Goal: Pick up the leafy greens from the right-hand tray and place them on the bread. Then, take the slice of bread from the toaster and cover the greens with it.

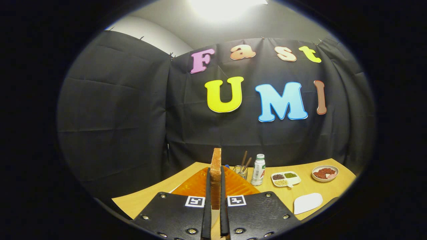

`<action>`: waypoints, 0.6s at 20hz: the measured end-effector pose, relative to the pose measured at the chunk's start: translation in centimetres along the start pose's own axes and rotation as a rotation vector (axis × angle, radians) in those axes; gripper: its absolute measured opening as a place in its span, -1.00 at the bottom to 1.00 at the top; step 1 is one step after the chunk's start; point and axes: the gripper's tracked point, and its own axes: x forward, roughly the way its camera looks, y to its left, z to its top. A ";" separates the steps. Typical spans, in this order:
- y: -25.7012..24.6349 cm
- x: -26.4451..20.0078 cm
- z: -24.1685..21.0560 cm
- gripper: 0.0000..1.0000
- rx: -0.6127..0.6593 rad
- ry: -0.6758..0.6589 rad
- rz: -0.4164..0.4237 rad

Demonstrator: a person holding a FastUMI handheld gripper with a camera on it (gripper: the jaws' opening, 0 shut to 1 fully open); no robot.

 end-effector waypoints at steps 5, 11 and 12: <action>-4.5 -0.7 -2.8 -0.79 -0.019 0.033 -0.035; -10.4 -0.9 -7.2 -0.79 0.001 0.109 -0.086; -10.9 -0.9 -7.7 -0.79 0.004 0.119 -0.094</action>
